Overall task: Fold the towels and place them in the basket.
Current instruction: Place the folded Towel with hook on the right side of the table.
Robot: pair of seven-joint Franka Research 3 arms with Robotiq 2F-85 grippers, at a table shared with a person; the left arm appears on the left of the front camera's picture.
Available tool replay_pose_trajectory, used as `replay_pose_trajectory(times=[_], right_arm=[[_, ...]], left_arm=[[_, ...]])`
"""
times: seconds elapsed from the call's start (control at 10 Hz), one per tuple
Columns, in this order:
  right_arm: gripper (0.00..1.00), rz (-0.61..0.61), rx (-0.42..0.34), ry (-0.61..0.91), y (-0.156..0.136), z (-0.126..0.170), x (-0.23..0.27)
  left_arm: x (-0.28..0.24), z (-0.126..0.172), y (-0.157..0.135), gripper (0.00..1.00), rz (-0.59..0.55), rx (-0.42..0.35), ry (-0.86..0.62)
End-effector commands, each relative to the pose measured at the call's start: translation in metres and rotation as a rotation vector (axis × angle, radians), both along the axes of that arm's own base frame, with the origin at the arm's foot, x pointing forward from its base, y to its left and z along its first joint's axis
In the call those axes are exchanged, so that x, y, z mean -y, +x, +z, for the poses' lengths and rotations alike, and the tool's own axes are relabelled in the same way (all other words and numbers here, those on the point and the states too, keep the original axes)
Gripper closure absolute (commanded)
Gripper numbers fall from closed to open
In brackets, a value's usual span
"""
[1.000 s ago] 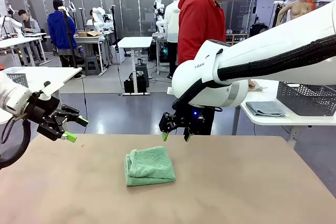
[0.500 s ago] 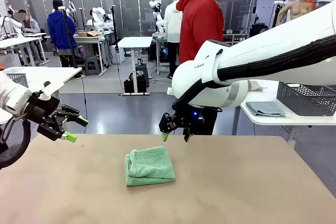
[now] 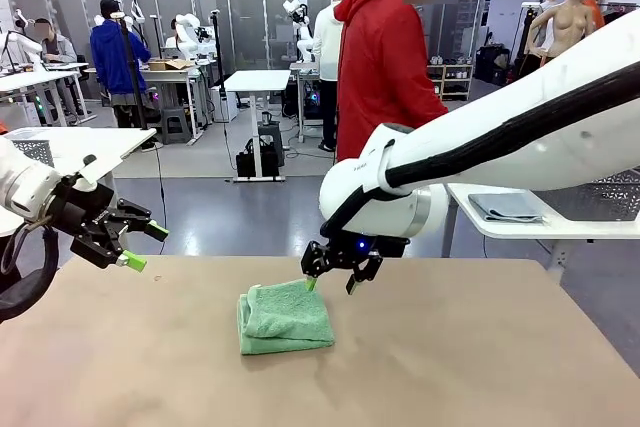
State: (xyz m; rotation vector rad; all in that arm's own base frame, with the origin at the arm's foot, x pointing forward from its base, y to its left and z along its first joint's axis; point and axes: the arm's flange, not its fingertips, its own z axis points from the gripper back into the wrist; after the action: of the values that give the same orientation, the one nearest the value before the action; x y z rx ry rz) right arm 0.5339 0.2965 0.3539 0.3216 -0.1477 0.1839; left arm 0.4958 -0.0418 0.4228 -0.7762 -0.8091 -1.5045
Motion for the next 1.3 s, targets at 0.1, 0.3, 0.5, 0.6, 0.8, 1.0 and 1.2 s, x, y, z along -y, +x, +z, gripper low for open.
replay_pose_trajectory(times=[0.1, 0.3, 0.5, 0.6, 0.8, 1.0, 1.2], right_arm=[[0.11, -0.056, -0.001, -0.013, 0.019, -0.026, -0.011], [0.11, -0.057, -0.047, -0.005, 0.022, -0.037, -0.014], [0.11, -0.051, -0.086, 0.046, 0.026, -0.043, -0.016], [0.11, -0.051, -0.095, 0.048, 0.028, -0.048, -0.017], [0.11, -0.041, -0.106, 0.055, 0.03, -0.058, -0.019], [0.31, -0.019, -0.09, 0.044, 0.031, -0.062, -0.021], [0.51, -0.018, -0.098, 0.052, 0.03, -0.062, -0.023]], left_arm=[[-0.001, 0.0, 0.0, 0.0, 0.0, 0.001, 0.009], [-0.001, 0.0, 0.0, 0.0, 0.0, 0.001, 0.009], [-0.001, 0.0, 0.0, 0.0, 0.0, 0.001, 0.009], [-0.001, 0.0, 0.0, 0.0, 0.0, 0.001, 0.009], [-0.001, 0.0, 0.0, 0.0, 0.0, 0.001, 0.009], [-0.001, 0.0, 0.0, 0.0, 0.0, 0.001, 0.009], [-0.001, 0.0, 0.0, 0.0, 0.0, 0.001, 0.009]])
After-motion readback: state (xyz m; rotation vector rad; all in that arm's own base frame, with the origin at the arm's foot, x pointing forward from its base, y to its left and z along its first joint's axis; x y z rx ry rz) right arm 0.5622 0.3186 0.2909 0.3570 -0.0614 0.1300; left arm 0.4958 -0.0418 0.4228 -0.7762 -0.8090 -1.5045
